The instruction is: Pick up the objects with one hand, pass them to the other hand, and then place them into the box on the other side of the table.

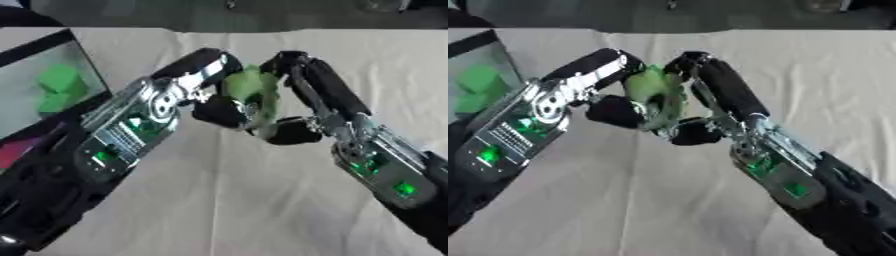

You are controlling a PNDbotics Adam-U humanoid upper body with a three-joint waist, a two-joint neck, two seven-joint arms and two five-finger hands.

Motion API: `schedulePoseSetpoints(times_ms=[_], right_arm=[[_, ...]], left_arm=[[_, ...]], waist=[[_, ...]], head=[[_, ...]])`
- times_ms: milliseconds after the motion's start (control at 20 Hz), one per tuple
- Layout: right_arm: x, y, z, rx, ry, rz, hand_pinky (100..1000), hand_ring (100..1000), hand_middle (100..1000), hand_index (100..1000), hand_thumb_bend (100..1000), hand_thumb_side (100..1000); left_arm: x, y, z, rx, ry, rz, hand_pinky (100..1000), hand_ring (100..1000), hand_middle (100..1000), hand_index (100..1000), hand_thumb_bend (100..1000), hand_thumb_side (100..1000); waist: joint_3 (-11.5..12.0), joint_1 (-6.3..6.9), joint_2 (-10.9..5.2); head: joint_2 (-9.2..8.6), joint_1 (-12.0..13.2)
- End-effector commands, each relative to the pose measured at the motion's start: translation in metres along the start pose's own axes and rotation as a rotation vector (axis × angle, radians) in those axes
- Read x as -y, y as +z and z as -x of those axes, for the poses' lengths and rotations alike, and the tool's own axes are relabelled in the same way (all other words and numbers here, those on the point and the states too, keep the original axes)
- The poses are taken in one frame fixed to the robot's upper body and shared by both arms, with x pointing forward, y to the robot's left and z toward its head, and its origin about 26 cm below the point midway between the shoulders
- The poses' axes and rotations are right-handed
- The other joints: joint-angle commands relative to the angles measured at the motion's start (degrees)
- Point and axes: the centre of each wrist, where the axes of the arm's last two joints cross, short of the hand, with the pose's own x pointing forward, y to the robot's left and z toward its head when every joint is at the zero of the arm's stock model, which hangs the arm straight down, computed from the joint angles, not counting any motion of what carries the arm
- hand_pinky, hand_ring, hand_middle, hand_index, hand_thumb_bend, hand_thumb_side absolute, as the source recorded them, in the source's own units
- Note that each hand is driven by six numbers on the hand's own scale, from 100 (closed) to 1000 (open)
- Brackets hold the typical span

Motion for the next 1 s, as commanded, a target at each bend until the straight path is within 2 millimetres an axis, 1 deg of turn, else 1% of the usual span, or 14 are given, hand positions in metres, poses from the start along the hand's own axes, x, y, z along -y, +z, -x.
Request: schedulePoseSetpoints(times_ms=[50, 350, 600, 800, 1000], right_arm=[[0.013, -0.001, 0.001, -0.01, 0.044, 0.032, 660, 753, 751, 812, 671, 370], [0.013, 0.0, 0.004, -0.037, 0.077, 0.017, 691, 792, 800, 852, 694, 410], [0.013, 0.002, 0.007, -0.049, 0.095, 0.012, 699, 801, 810, 857, 697, 423], [0.014, 0.004, 0.011, -0.066, 0.095, 0.03, 689, 794, 805, 849, 688, 420], [0.014, 0.007, 0.016, -0.08, 0.09, 0.053, 687, 793, 804, 847, 678, 424]], left_arm=[[-0.01, 0.007, 0.001, -0.002, -0.038, -0.026, 880, 559, 438, 363, 100, 149], [-0.015, 0.012, 0.006, -0.017, -0.046, -0.044, 879, 556, 427, 357, 100, 147], [-0.021, 0.019, 0.014, -0.033, -0.04, -0.091, 881, 552, 424, 354, 100, 144], [-0.035, 0.033, 0.024, -0.049, -0.022, -0.168, 888, 547, 427, 353, 100, 139], [-0.053, 0.051, 0.042, -0.102, 0.018, -0.263, 899, 544, 429, 352, 100, 138]], waist=[[0.0, 0.42, -1.45], [0.1, 0.42, -1.54], [0.1, 0.39, -1.53], [0.0, 0.3, -1.55], [-0.2, 0.22, -1.59]], head=[[0.09, 0.1], [0.09, 0.2], [0.09, 0.3], [0.09, 0.5], [0.09, 0.8]])
